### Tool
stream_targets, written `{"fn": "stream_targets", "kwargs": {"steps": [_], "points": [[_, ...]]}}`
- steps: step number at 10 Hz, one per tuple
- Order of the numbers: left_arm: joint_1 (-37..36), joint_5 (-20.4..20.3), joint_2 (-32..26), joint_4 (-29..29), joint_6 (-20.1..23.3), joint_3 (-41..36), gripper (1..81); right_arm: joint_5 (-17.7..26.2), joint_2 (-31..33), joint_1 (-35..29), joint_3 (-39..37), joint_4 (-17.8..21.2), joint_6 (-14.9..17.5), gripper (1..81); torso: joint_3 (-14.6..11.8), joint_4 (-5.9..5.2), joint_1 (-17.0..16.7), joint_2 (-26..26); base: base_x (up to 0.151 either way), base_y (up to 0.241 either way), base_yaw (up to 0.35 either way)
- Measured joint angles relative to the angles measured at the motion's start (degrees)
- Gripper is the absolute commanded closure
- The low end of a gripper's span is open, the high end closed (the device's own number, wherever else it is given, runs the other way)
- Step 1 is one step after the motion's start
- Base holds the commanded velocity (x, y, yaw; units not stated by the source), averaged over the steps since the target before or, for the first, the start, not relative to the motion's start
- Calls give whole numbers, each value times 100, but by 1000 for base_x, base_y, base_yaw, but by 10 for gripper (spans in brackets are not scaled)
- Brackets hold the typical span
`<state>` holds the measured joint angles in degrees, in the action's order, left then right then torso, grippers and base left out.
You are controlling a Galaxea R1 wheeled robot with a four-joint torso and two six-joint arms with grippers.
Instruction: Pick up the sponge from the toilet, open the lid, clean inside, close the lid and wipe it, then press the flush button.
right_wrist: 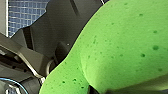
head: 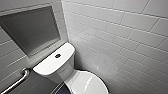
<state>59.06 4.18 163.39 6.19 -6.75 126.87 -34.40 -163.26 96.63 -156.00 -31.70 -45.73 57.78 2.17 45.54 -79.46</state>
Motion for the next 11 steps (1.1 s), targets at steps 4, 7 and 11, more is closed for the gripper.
{"fn": "stream_targets", "kwargs": {"steps": [4,7,11], "points": [[-60,39,207,2,0,-2,10,34,-113,13,2,-35,2,811,0,488,0,0,0,0,0],[-221,122,425,157,-21,43,10,54,-133,5,0,-35,6,811,0,483,0,0,0,0,0],[-352,166,550,708,-22,52,10,108,-215,0,0,-33,2,811,0,483,0,0,0,0,0]]}}
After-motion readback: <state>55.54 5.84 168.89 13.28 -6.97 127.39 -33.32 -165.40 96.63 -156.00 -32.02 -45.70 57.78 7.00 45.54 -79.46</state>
